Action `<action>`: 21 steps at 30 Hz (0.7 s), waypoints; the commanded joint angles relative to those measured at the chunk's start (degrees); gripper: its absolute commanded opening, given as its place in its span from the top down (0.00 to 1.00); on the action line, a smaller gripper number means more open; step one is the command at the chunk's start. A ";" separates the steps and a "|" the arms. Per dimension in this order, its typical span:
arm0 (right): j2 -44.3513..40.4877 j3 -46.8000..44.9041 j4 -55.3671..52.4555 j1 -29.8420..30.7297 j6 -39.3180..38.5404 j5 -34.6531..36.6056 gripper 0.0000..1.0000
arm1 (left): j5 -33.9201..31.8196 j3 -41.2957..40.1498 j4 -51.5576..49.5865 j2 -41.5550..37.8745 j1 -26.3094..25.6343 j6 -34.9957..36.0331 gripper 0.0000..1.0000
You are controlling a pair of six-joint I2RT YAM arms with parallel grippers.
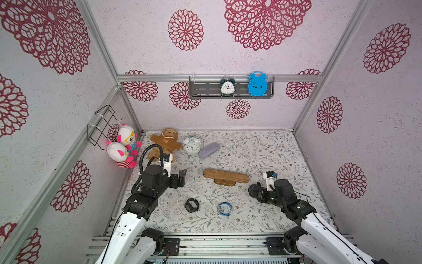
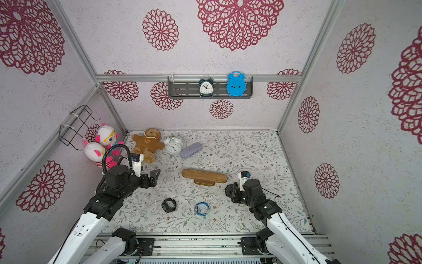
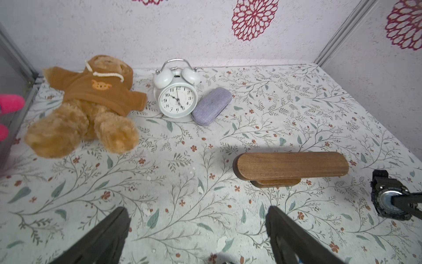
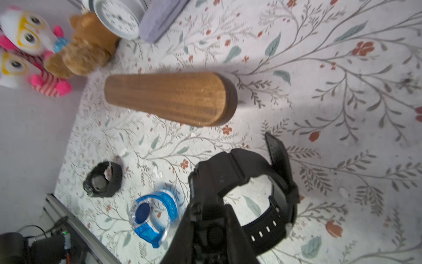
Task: Place watch on stand
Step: Pick up the watch at the center of the board.
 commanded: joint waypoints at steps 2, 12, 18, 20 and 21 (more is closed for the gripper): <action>1.62 -1.46 13.82 -6.15 4.77 -10.21 0.99 | 6.43 1.82 2.39 2.47 -0.66 10.10 0.02; 11.72 -2.18 29.39 -14.45 4.42 -23.01 0.96 | 17.33 7.92 0.50 13.59 -1.93 30.07 0.02; 15.33 -1.17 31.61 -14.72 2.21 -25.40 0.93 | 20.39 11.80 -1.61 22.17 -4.63 41.90 0.02; 16.08 -0.85 31.48 -14.81 1.30 -25.88 0.92 | 19.26 12.76 -1.69 24.78 -5.60 45.22 0.02; 16.46 -0.68 31.12 -14.82 0.82 -25.99 0.92 | 18.76 13.44 -2.13 26.34 -5.81 46.46 0.02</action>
